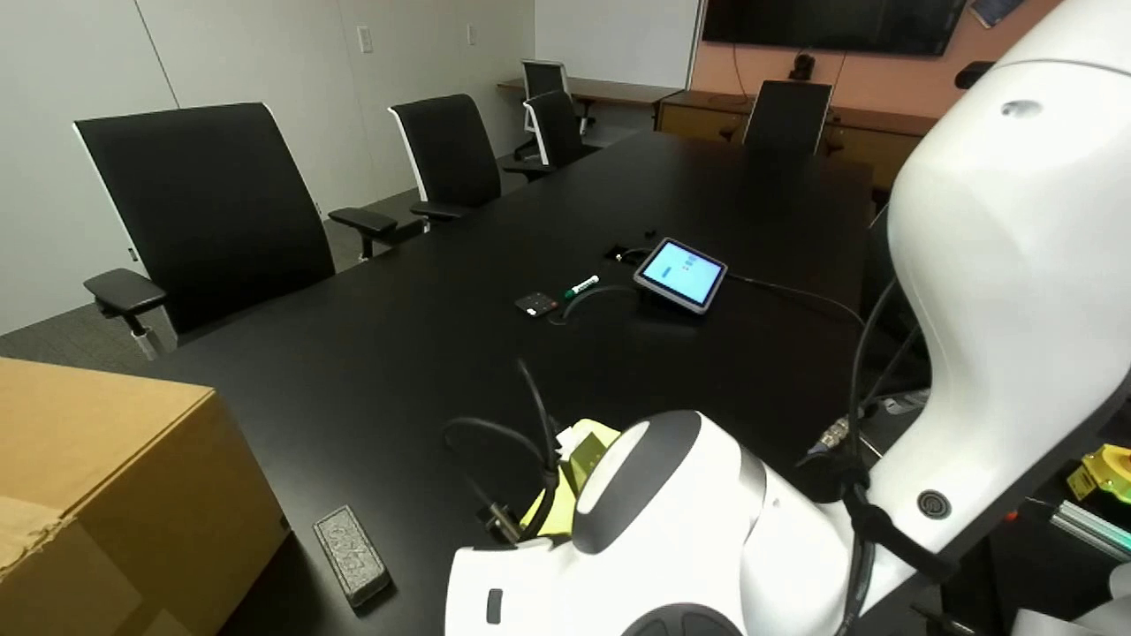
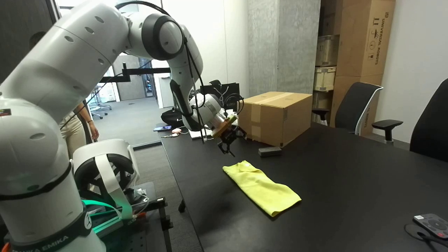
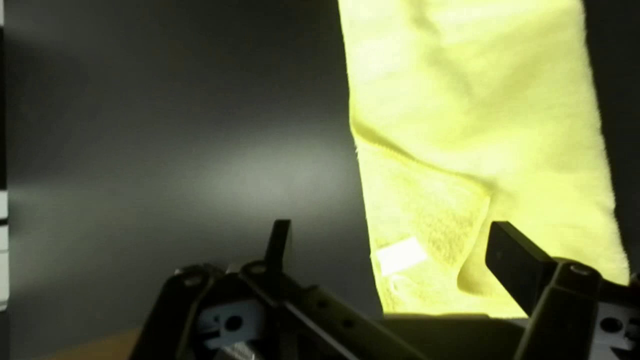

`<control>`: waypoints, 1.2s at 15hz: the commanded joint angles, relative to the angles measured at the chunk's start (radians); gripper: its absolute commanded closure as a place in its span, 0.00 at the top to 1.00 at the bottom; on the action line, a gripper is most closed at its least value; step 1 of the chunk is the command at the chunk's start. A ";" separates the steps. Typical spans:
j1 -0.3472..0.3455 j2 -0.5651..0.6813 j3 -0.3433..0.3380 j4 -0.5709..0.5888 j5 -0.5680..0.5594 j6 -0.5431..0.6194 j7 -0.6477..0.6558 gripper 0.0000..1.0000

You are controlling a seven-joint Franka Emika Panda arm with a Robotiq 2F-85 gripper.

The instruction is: Fold the yellow towel in half from bottom to top

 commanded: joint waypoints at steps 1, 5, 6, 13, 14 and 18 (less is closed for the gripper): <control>-0.056 -0.140 0.020 -0.146 0.195 -0.095 -0.043 1.00; -0.121 -0.311 0.009 -0.323 0.404 -0.141 -0.040 1.00; -0.137 -0.355 0.001 -0.370 0.453 -0.145 -0.027 1.00; -0.239 -0.722 -0.041 -0.696 0.855 -0.134 -0.046 1.00; -0.244 -0.776 -0.050 -0.737 0.901 -0.136 -0.047 1.00; -0.255 -0.991 -0.081 -0.880 1.042 -0.166 -0.067 1.00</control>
